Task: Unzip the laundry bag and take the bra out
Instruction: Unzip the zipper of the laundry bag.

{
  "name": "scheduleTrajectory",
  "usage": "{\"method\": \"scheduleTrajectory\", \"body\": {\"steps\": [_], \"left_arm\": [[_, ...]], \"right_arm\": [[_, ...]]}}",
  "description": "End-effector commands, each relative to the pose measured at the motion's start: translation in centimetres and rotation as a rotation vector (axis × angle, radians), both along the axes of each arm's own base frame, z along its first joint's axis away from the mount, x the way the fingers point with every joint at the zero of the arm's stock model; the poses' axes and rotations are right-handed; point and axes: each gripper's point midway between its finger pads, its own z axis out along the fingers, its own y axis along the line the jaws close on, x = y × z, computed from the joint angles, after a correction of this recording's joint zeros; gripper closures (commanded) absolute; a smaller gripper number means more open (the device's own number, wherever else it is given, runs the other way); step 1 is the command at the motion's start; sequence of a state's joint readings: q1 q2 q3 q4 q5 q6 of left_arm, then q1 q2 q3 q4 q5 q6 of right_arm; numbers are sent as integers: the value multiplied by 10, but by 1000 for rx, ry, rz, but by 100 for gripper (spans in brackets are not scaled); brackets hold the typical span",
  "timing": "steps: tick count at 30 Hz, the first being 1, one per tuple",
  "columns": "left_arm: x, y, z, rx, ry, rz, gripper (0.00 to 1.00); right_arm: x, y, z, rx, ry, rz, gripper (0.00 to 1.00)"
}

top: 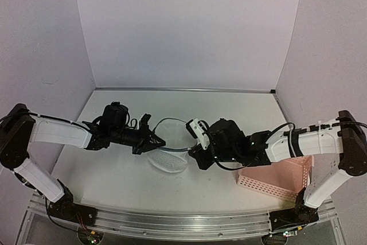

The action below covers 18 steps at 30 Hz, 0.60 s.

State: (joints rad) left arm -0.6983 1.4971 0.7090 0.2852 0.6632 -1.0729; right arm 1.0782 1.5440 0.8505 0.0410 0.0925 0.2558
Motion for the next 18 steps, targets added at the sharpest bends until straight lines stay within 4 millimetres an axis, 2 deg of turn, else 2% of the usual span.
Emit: {"method": "scheduleTrajectory", "body": {"steps": [1, 4, 7, 13, 18], "left_arm": [[-14, 4, 17, -16, -97, -100, 100], [-17, 9, 9, 73, -117, -132, 100], [-18, 10, 19, 75, -169, -159, 100], [-20, 12, 24, 114, -221, -223, 100], [-2, 21, 16, 144, -219, -190, 100]], "right_arm": [[17, -16, 20, 11, -74, 6, 100], [23, -22, 15, 4, -61, 4, 100], [28, -26, 9, -2, -47, -1, 100], [37, -33, -2, -18, -24, -19, 100], [33, -29, -3, -3, 5, -2, 100]]}}
